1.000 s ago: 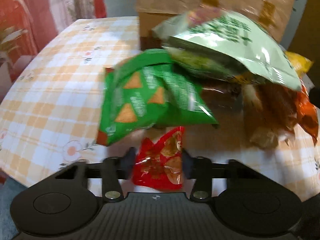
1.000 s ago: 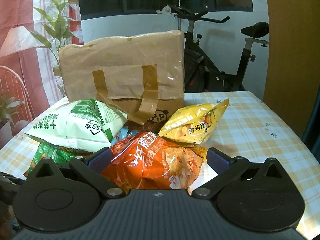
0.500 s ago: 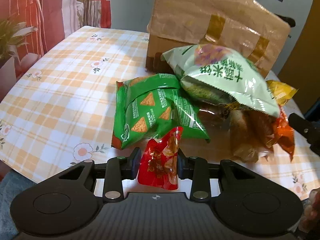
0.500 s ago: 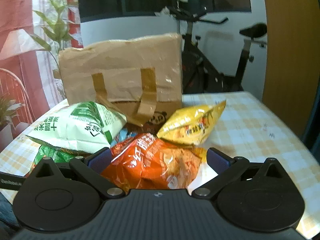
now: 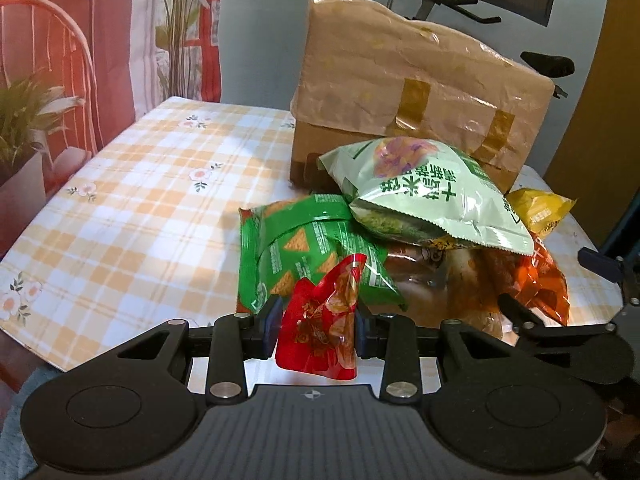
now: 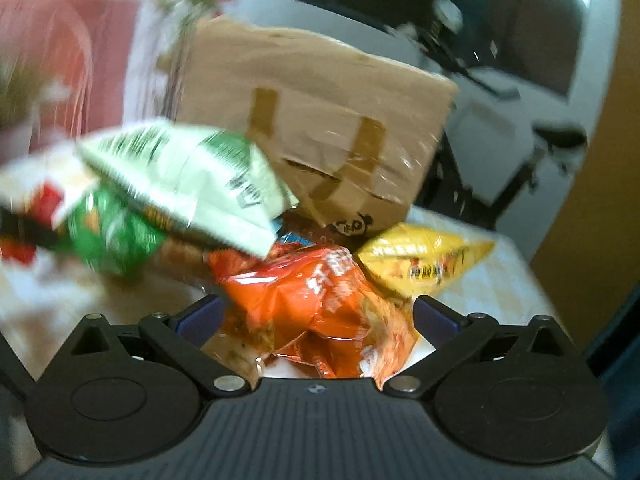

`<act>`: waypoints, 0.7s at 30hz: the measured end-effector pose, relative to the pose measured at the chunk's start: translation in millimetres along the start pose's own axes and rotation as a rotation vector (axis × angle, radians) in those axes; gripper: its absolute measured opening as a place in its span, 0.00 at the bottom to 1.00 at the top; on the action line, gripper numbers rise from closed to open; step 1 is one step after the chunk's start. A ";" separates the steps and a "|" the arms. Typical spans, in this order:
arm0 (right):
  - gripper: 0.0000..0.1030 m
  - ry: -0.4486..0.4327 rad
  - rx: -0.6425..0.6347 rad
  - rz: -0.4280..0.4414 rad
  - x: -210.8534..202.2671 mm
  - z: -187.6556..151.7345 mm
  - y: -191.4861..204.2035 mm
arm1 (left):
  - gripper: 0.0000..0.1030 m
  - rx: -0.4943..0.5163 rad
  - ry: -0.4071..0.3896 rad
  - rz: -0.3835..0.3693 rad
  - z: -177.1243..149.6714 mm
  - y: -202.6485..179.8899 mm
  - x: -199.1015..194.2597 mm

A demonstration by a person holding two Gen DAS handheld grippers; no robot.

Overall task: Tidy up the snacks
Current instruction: 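Lift the red packet with the left tool while the right tool grasps the orange chip bag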

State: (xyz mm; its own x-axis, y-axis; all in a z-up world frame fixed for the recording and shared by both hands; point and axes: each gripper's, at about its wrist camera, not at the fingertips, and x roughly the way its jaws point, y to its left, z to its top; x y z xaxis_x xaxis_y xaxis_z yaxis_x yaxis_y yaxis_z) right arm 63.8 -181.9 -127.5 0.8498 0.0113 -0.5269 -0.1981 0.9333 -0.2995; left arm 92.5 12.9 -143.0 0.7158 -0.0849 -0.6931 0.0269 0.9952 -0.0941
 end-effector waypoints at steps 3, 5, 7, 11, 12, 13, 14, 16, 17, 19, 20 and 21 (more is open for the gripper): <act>1.00 -0.002 -0.039 -0.015 12.0 0.1 4.1 | 0.37 0.004 -0.015 0.004 0.1 -0.1 -0.9; 0.99 -0.008 -0.059 -0.033 22.4 0.3 4.8 | 0.37 0.008 -0.026 0.008 0.5 -0.5 -1.8; 0.98 0.001 -0.073 -0.032 32.9 -0.9 5.0 | 0.37 0.008 -0.031 0.011 0.4 -0.7 -1.5; 0.78 0.049 -0.018 0.015 41.3 -7.2 -1.3 | 0.37 -0.002 -0.030 0.013 1.4 2.2 -0.5; 0.77 0.051 -0.019 0.016 38.5 -7.3 -2.6 | 0.37 -0.006 -0.030 0.014 1.7 3.0 -0.5; 0.73 0.044 -0.017 0.016 33.3 -7.8 -4.5 | 0.37 -0.009 -0.031 0.015 1.7 3.7 -0.5; 0.70 0.038 -0.011 0.019 27.8 -7.3 -7.5 | 0.37 -0.011 -0.032 0.014 1.8 3.9 -0.9; 0.70 0.038 0.014 0.047 17.3 -7.7 -14.9 | 0.37 -0.013 -0.037 0.014 1.7 3.7 -1.9; 0.69 0.041 0.029 0.058 12.1 -8.2 -19.2 | 0.37 -0.015 -0.039 0.014 1.8 3.7 -2.8; 0.69 0.040 0.054 0.069 2.2 -8.9 -27.6 | 0.37 -0.018 -0.045 0.016 2.1 3.3 -4.6; 0.69 0.036 0.068 0.073 -2.6 -7.9 -32.2 | 0.37 -0.019 -0.048 0.018 2.3 3.2 -5.6; 0.69 0.033 0.084 0.081 -7.3 -7.0 -37.0 | 0.37 -0.021 -0.051 0.020 2.5 3.2 -6.9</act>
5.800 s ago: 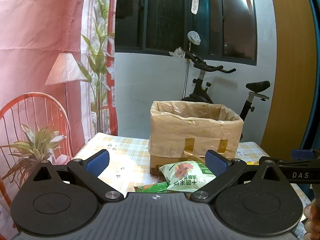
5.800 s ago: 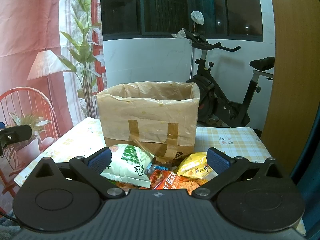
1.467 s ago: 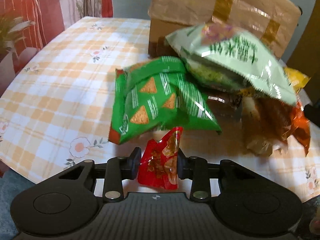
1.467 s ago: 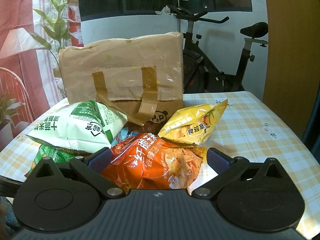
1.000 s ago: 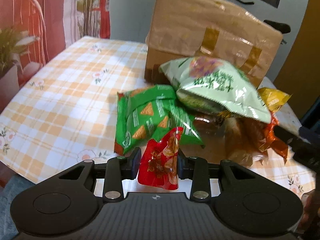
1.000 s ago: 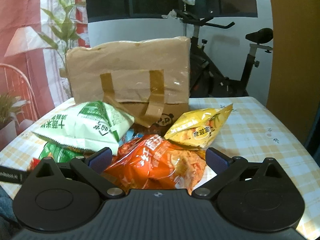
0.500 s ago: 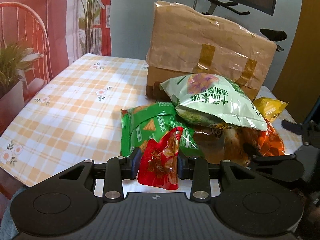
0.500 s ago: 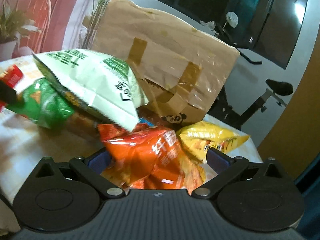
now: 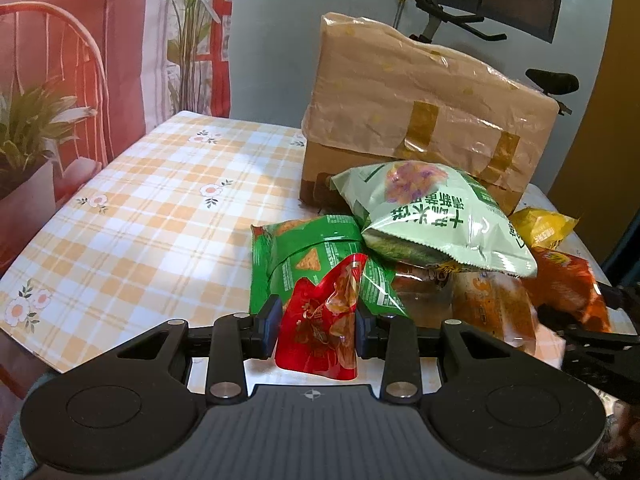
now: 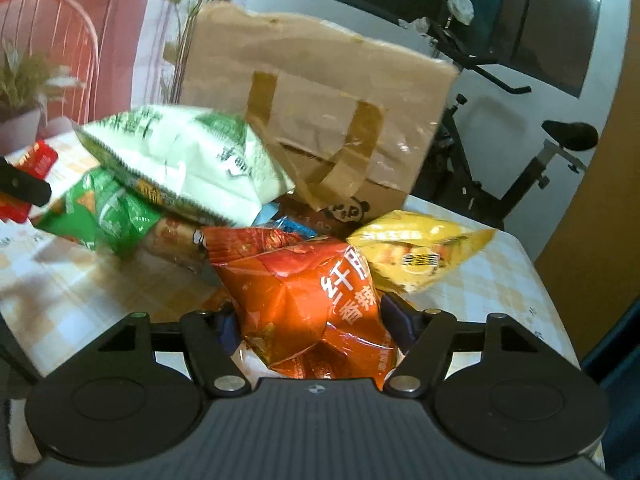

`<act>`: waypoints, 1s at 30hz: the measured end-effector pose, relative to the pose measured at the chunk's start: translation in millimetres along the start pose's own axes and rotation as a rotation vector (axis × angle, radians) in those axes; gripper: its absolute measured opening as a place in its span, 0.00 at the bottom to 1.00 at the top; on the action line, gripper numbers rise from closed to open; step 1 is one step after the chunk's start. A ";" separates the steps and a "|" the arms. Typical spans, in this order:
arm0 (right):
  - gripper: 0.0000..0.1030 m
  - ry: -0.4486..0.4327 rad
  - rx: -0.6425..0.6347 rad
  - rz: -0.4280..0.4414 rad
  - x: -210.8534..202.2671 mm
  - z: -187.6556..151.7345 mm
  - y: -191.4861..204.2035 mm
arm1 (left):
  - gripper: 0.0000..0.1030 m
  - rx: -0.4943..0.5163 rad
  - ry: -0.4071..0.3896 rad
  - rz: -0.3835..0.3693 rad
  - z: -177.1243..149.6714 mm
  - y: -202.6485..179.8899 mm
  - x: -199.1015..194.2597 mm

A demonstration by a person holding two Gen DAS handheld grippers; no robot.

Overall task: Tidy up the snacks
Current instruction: 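Lift the red packet with the left tool while the right tool grasps the orange chip bag, then carry both packets over the paper bag and open both tools to drop them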

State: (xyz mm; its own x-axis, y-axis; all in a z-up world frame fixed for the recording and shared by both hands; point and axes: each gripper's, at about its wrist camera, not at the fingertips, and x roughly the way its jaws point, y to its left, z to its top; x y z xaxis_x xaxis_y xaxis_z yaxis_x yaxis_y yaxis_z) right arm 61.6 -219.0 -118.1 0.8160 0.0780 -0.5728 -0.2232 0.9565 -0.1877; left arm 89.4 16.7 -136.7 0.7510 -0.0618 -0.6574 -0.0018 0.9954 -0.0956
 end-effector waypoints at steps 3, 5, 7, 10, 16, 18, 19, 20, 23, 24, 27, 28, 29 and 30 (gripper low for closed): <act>0.68 -0.006 0.041 0.008 -11.2 1.9 -11.7 | 0.37 -0.006 -0.020 0.011 1.6 0.1 -5.2; 0.68 -0.008 0.076 -0.001 -17.7 3.8 -20.0 | 0.37 -0.001 -0.040 0.023 4.2 0.5 -9.1; 0.68 -0.035 0.113 -0.016 -25.6 8.7 -28.2 | 0.37 0.012 -0.063 0.031 9.6 0.5 -13.2; 0.68 -0.107 0.151 -0.025 -39.7 23.4 -42.4 | 0.37 0.040 -0.114 0.007 23.9 -0.5 -22.9; 0.68 -0.234 0.188 0.006 -57.4 63.3 -62.9 | 0.38 0.100 -0.256 -0.065 63.8 -8.5 -46.6; 0.68 -0.265 0.198 0.022 -57.6 79.2 -69.8 | 0.38 0.117 -0.289 -0.080 81.9 -14.1 -49.3; 0.68 -0.282 0.203 0.030 -57.9 88.1 -73.3 | 0.38 0.121 -0.303 -0.087 92.2 -16.2 -50.1; 0.68 -0.298 0.205 0.035 -58.9 94.8 -76.2 | 0.38 0.125 -0.317 -0.095 102.6 -18.6 -50.4; 0.68 -0.369 0.221 0.048 -58.3 123.1 -87.9 | 0.39 0.144 -0.353 -0.118 132.4 -26.5 -47.6; 0.68 -0.388 0.227 0.055 -56.5 132.6 -91.9 | 0.40 0.151 -0.367 -0.122 143.1 -29.8 -45.3; 0.68 -0.441 0.237 0.078 -45.9 161.2 -101.6 | 0.40 0.153 -0.388 -0.133 173.0 -37.8 -32.2; 0.68 -0.458 0.236 0.085 -41.4 170.0 -103.8 | 0.40 0.146 -0.383 -0.145 182.8 -39.4 -26.8; 0.68 -0.472 0.237 0.095 -35.6 179.5 -106.1 | 0.40 0.132 -0.372 -0.158 193.9 -40.7 -19.8; 0.68 -0.483 0.242 0.110 -28.7 189.9 -108.3 | 0.40 0.114 -0.360 -0.175 205.4 -41.5 -12.3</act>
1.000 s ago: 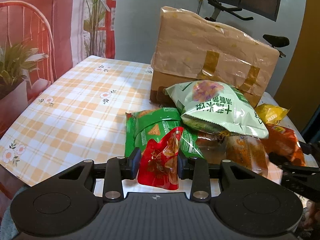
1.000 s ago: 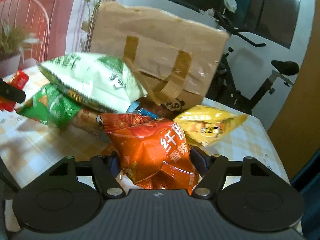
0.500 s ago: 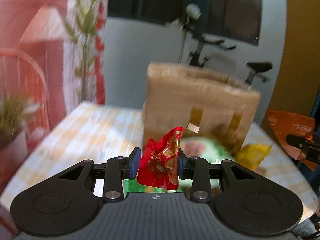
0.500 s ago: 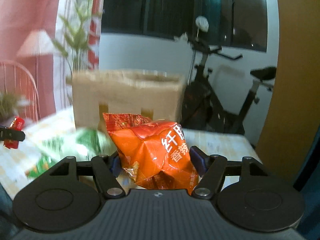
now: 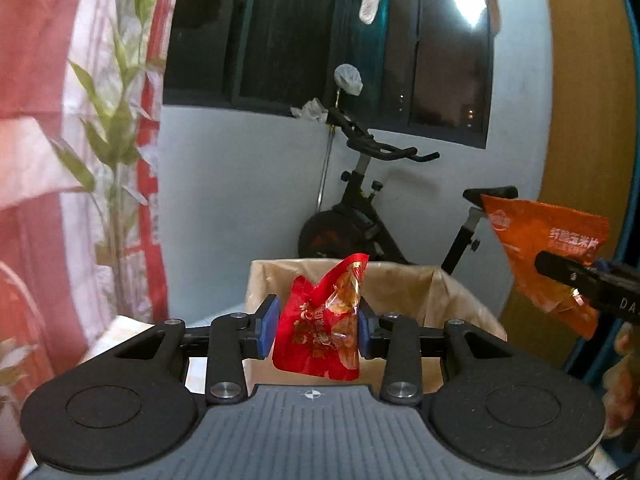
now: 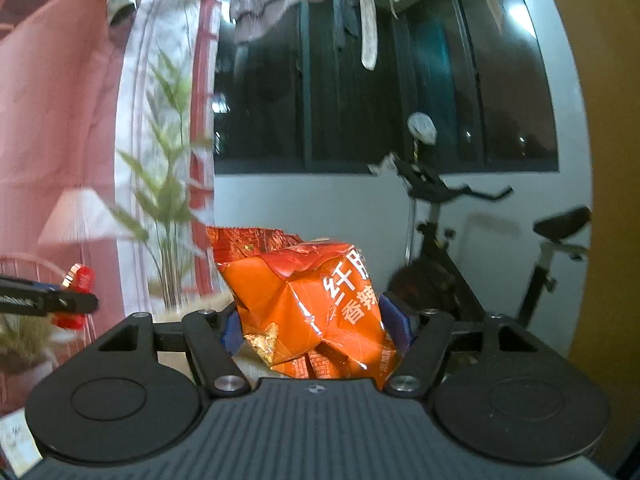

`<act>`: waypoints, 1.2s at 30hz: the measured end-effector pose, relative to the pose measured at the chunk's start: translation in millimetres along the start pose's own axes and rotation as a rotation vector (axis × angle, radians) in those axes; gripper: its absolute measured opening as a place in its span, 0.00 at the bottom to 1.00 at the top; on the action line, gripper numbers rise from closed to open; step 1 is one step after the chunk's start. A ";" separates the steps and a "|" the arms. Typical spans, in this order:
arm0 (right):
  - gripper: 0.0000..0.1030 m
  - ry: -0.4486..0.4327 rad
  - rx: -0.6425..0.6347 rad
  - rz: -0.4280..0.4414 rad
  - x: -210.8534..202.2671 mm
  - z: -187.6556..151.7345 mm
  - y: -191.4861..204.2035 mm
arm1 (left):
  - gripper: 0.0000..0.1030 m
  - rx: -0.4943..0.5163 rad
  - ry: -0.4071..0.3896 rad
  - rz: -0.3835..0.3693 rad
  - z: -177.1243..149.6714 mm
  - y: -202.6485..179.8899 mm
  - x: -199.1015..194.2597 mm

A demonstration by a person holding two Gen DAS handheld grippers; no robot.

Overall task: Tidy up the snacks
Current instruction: 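Carry both packets over the paper bag and open both tools to drop them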

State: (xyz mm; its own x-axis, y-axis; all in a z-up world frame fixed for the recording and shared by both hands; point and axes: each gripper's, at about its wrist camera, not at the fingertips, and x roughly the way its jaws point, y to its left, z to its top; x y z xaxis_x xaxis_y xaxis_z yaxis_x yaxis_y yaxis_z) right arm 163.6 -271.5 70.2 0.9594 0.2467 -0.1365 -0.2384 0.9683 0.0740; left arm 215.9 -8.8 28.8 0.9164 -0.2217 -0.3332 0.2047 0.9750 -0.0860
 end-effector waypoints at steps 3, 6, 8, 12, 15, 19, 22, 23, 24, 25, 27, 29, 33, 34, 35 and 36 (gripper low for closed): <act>0.68 -0.003 0.059 0.039 35.0 12.9 -6.1 | 0.40 -0.052 0.006 -0.024 17.6 6.7 29.3; 0.68 0.022 0.130 0.062 75.0 17.7 -14.0 | 0.40 -0.086 0.017 -0.018 28.6 12.1 59.5; 0.68 0.055 0.170 0.063 96.1 18.1 -20.4 | 0.40 -0.098 0.037 -0.025 33.0 15.0 78.9; 0.68 0.154 0.273 0.058 136.9 8.5 -33.6 | 0.40 -0.087 0.082 -0.032 33.5 16.9 111.3; 0.68 0.223 0.312 0.039 155.6 -2.9 -43.0 | 0.40 -0.075 0.121 -0.031 31.4 17.9 132.0; 0.68 0.315 0.324 0.007 169.9 -20.3 -54.5 | 0.42 -0.063 0.164 -0.027 25.3 22.6 152.8; 0.68 0.364 0.287 -0.002 174.1 -29.3 -58.6 | 0.47 -0.058 0.187 -0.027 19.5 23.5 160.2; 0.69 0.376 0.278 -0.005 175.0 -30.8 -58.9 | 0.49 -0.052 0.197 -0.022 17.9 22.9 162.6; 0.70 0.387 0.274 -0.011 175.0 -33.2 -61.1 | 0.58 -0.045 0.205 -0.010 16.9 21.8 163.9; 0.70 0.395 0.276 -0.022 173.7 -35.0 -64.0 | 0.67 -0.038 0.209 -0.005 16.2 20.1 164.2; 0.73 0.410 0.298 -0.019 170.5 -35.9 -68.3 | 0.74 -0.032 0.210 -0.012 15.5 17.8 162.3; 0.80 0.413 0.295 -0.010 165.6 -34.2 -67.9 | 0.75 -0.031 0.210 -0.030 14.2 15.4 158.3; 0.84 0.412 0.200 -0.007 149.5 -26.6 -60.2 | 0.75 -0.039 0.206 -0.060 11.7 18.8 147.7; 0.84 0.410 0.173 -0.006 146.0 -25.3 -56.0 | 0.75 -0.038 0.198 -0.061 11.3 19.9 143.1; 0.84 0.406 0.148 -0.007 141.0 -24.8 -53.2 | 0.75 -0.034 0.186 -0.060 10.9 20.9 137.2; 0.84 0.402 0.121 -0.008 135.2 -24.8 -50.2 | 0.76 -0.028 0.174 -0.056 10.7 21.7 130.4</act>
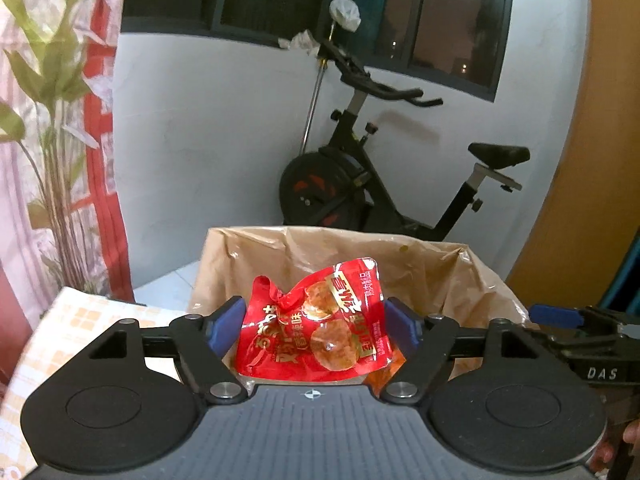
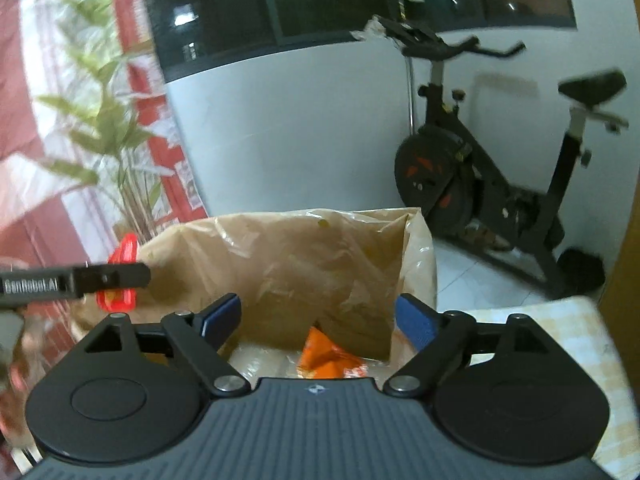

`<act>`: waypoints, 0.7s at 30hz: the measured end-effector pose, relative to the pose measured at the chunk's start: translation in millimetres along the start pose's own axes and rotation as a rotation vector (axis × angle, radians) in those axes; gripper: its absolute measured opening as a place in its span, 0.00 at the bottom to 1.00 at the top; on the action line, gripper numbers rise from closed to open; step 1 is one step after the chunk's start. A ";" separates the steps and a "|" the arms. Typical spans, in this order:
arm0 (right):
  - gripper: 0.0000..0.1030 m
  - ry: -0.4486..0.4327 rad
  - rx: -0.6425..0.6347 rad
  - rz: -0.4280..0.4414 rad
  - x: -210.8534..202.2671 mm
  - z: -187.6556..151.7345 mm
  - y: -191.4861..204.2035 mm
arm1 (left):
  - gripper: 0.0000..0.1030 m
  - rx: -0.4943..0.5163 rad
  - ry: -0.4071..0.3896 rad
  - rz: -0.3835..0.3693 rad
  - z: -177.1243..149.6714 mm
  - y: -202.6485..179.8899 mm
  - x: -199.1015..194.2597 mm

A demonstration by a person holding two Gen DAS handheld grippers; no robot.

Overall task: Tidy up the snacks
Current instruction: 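Carry both packets over the paper bag and open both tools to drop them, then grasp the green chip bag with the left tool while the right tool grasps the pale green bag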

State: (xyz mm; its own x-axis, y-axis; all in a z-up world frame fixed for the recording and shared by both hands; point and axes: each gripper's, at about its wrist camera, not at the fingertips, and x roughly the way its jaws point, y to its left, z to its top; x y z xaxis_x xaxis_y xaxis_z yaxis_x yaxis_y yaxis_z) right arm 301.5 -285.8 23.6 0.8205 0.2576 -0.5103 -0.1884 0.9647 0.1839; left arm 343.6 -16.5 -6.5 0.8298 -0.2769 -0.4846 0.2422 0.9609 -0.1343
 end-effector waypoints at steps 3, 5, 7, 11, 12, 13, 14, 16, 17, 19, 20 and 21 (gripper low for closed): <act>0.84 -0.017 -0.052 -0.009 -13.5 -7.3 7.2 | 0.77 0.023 -0.028 0.021 -4.0 0.8 -20.1; 0.84 -0.024 -0.073 -0.017 -21.0 -12.7 10.7 | 0.78 0.035 -0.042 0.039 -7.2 1.1 -33.6; 0.84 -0.037 -0.079 -0.028 -30.6 -19.6 11.5 | 0.79 0.043 -0.057 0.054 -11.5 3.1 -48.3; 0.84 -0.067 -0.068 -0.036 -47.6 -31.6 11.7 | 0.79 0.023 -0.079 0.071 -23.4 13.0 -77.0; 0.84 -0.074 -0.068 -0.038 -51.0 -34.9 12.0 | 0.79 0.014 -0.081 0.075 -26.5 16.2 -83.5; 0.84 -0.082 -0.069 -0.039 -54.5 -38.1 12.4 | 0.79 0.006 -0.082 0.081 -29.6 19.1 -88.9; 0.84 -0.087 -0.071 -0.041 -57.5 -41.0 13.5 | 0.79 -0.001 -0.083 0.088 -33.2 22.5 -94.5; 0.84 -0.092 -0.078 -0.045 -62.4 -47.8 15.6 | 0.79 -0.014 -0.087 0.106 -41.1 28.6 -104.7; 0.84 -0.094 -0.082 -0.046 -64.4 -51.9 17.2 | 0.79 -0.020 -0.086 0.116 -45.2 31.3 -108.7; 0.84 -0.099 -0.082 -0.050 -68.7 -59.3 19.3 | 0.79 -0.042 -0.078 0.135 -54.3 36.3 -115.2; 0.84 -0.100 -0.080 -0.052 -70.9 -62.7 20.1 | 0.79 -0.054 -0.072 0.138 -59.4 38.9 -117.4; 0.84 -0.101 -0.077 -0.054 -72.6 -67.1 21.4 | 0.79 -0.066 -0.065 0.142 -64.9 41.4 -119.5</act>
State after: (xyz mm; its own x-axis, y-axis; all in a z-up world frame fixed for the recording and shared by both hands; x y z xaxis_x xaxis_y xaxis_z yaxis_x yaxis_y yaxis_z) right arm 201.7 -280.2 8.2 0.8798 0.2020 -0.4302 -0.1803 0.9794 0.0913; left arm 221.8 56.7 -10.2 0.8847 -0.1363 -0.4459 0.0886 0.9880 -0.1263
